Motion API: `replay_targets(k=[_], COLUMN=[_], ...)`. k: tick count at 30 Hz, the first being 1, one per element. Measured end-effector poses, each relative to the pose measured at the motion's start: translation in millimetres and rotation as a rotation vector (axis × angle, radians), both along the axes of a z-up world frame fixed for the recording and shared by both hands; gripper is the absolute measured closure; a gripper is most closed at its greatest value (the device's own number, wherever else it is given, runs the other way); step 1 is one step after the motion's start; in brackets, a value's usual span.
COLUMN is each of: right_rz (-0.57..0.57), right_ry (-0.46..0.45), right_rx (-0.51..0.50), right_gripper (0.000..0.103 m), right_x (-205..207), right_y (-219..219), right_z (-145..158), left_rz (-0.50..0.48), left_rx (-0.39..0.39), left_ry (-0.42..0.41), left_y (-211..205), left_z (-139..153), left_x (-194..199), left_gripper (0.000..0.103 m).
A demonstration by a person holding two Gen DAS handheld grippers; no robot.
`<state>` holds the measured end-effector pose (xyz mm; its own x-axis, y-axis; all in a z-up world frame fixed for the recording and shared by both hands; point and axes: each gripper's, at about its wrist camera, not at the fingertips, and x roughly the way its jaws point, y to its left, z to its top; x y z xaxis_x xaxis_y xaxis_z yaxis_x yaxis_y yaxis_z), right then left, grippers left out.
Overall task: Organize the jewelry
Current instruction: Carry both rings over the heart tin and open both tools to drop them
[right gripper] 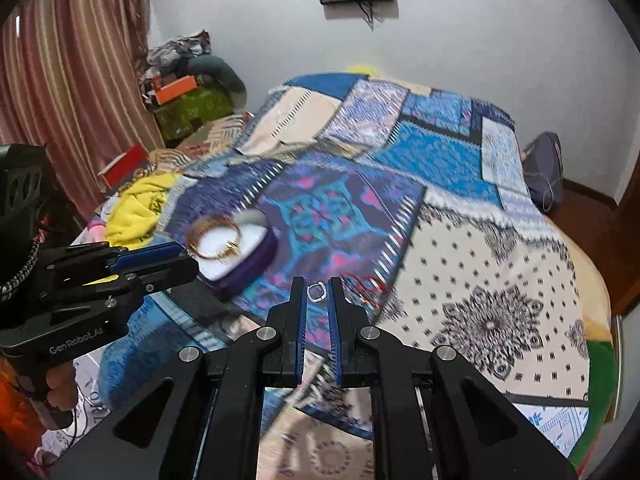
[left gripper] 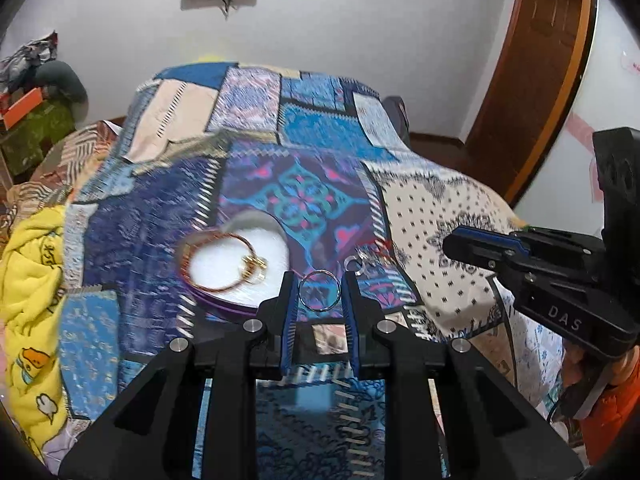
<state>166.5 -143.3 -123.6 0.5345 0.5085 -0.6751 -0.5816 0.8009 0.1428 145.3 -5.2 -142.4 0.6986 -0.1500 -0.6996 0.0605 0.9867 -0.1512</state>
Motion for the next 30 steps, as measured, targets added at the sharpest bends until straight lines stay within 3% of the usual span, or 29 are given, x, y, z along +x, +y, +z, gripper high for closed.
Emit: replay_targets(k=[11, 30], right_rz=[0.047, 0.102], right_ry=[-0.028, 0.047], right_rx=[0.045, -0.002], right_gripper=[0.094, 0.094], right_x=[4.6, 32.7], right_y=[44.8, 95.6], right_z=[12.0, -17.4], left_rz=[0.060, 0.066], left_rx=[0.001, -0.030], left_ry=[-0.072, -0.022], left_y=[46.8, 80.3], left_z=[19.0, -15.5], left_x=[-6.3, 24.9], left_gripper=[0.082, 0.082])
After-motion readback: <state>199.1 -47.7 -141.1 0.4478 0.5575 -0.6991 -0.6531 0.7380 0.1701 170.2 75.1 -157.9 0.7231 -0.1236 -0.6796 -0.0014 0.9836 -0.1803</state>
